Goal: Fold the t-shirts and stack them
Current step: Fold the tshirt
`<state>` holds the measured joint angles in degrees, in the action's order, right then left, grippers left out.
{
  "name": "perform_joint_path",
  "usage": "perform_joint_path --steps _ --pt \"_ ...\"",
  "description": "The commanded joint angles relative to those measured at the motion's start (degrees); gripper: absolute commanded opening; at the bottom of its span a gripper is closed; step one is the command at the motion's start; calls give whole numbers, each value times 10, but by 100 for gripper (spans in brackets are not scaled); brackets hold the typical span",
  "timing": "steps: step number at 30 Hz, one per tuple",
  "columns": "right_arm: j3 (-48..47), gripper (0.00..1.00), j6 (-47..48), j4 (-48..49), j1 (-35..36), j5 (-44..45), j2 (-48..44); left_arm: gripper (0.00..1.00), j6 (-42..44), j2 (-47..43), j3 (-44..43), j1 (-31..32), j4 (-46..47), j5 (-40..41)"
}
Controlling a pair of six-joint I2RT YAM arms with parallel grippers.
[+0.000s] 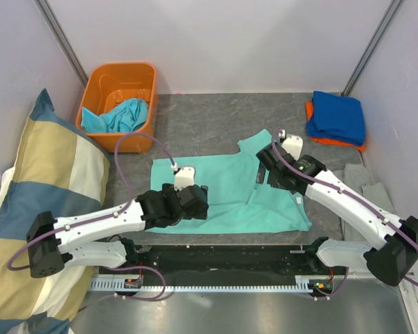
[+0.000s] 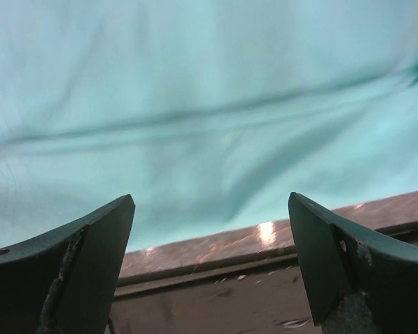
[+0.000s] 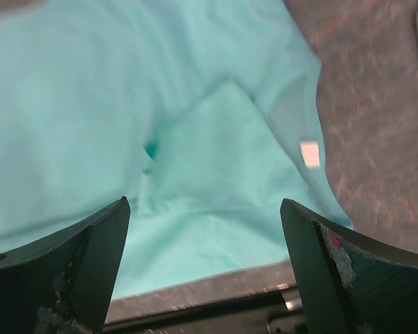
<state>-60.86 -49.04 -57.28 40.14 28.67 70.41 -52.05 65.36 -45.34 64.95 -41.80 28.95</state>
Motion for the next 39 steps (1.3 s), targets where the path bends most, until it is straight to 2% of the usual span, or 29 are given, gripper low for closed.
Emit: perform_joint_path --steps 1,2,5,11,15,19,26,31,39 --pt "-72 98 69 65 -1 81 16 100 33 -14 -73 -3 -15 127" --pt "-80 98 90 97 -4 106 27 100 41 -8 -86 -7 -12 144" --pt "-108 98 136 169 -38 109 88 100 81 23 -102 -44 13 175" --pt "-198 98 219 280 -151 21 245 100 130 39 -73 -123 103 139" --pt "-320 98 316 296 -183 -22 380 100 145 36 -66 -173 137 100" --pt "-401 97 364 292 -218 -92 468 100 162 22 -61 -178 139 96" --pt "-423 88 411 299 -250 -146 533 100 153 -9 -15 -182 138 62" --pt "-414 73 428 309 -282 -206 561 100 127 -17 9 -183 137 45" --pt "-409 71 443 314 -295 -243 585 100 123 -15 17 -184 138 43"
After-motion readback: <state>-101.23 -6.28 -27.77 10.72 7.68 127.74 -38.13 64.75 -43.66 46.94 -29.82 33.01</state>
